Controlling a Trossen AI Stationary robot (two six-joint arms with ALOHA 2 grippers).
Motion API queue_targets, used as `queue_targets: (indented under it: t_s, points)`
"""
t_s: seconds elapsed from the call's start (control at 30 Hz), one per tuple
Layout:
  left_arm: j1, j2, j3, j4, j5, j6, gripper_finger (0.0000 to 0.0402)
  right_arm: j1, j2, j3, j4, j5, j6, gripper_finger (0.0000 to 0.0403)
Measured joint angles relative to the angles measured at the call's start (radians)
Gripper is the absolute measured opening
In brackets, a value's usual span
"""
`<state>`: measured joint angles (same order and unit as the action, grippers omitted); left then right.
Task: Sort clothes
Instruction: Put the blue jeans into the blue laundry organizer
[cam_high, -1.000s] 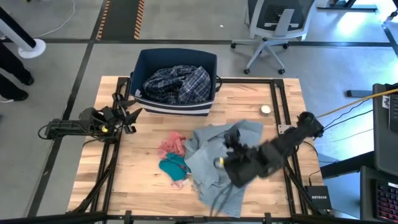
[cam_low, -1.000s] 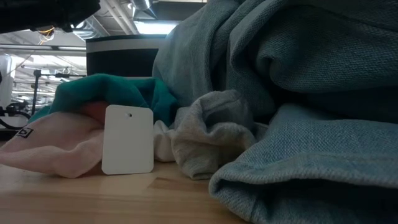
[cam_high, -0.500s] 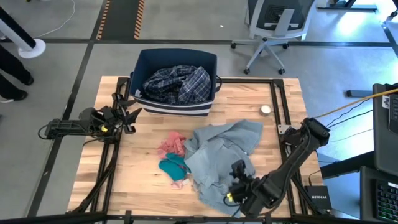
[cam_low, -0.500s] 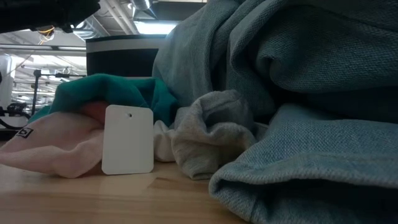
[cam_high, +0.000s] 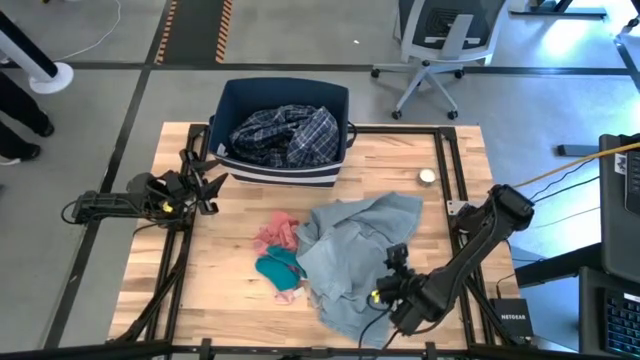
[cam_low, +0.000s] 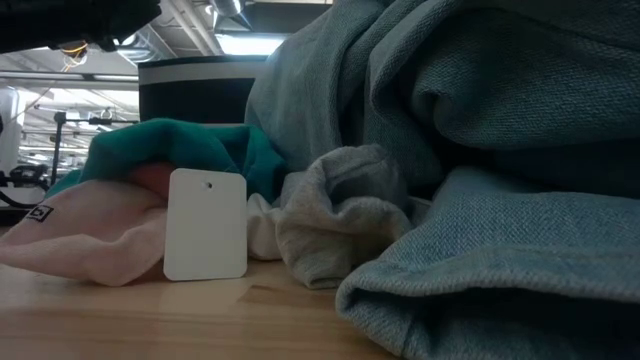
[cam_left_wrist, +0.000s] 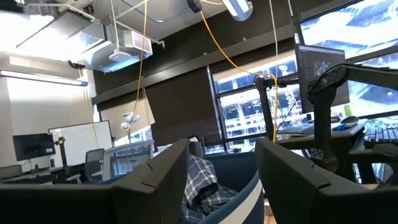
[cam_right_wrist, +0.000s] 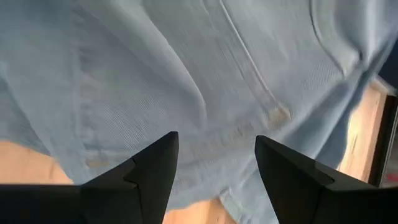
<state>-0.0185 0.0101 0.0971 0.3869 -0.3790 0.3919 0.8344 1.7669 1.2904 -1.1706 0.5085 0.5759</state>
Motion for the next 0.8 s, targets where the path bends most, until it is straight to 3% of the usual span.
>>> queue_targets:
  t_s: [0.17,0.33,0.6,0.8]
  points:
    - [0.0,0.0,0.0,0.025,0.0,0.002,0.018,0.048,-0.135,-0.135,0.037,0.045,0.159,0.0232]
    - [0.0,-0.001,0.0,0.041,0.001,0.03,0.018,0.108,-0.264,-0.303,0.234,0.096,0.374,0.0232]
    - [0.0,-0.001,0.0,0.043,0.0,0.005,0.018,0.113,-0.283,-0.505,0.396,0.188,0.612,0.0232]
    - [0.0,-0.001,0.0,0.043,0.001,0.004,0.018,0.114,-0.283,-0.585,0.608,0.202,0.59,0.0232]
